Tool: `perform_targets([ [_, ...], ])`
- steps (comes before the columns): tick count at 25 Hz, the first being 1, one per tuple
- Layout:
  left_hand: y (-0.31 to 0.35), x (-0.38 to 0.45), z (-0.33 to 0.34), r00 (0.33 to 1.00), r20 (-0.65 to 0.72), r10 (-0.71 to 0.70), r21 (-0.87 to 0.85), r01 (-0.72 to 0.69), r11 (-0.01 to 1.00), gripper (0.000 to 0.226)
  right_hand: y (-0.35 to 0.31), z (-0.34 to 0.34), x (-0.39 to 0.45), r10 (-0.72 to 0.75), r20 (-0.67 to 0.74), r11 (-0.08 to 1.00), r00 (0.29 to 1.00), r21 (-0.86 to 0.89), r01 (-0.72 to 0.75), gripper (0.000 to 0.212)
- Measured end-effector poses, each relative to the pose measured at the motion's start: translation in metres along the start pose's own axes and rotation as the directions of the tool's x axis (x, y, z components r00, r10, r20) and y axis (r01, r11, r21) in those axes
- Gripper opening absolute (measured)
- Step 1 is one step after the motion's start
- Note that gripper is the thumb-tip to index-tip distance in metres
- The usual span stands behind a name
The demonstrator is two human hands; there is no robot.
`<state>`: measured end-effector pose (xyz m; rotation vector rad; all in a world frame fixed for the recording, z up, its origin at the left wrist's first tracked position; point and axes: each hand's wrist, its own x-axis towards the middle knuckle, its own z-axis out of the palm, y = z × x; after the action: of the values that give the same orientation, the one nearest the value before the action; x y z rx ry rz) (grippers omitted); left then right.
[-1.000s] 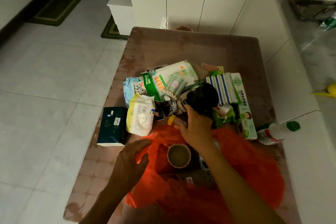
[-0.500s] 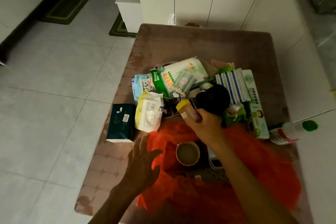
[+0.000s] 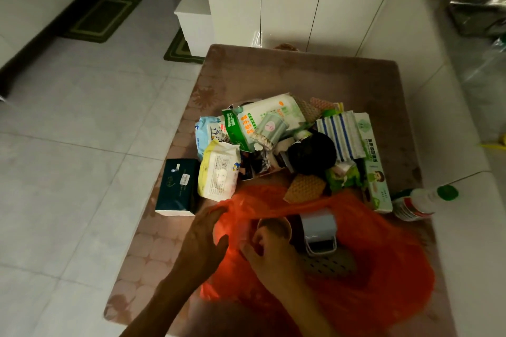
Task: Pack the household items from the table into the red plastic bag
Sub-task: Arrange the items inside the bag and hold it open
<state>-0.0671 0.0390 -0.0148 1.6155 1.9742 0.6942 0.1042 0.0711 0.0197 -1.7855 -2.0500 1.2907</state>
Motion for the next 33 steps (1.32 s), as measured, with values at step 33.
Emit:
perform_targets([
  [33,0.070,0.043,0.019,0.924,0.349,0.155,0.542,-0.334,0.772,0.049,0.098,-0.134,0.003,0.225,-0.213,0.660,0.951,0.751,0.013,0.032],
])
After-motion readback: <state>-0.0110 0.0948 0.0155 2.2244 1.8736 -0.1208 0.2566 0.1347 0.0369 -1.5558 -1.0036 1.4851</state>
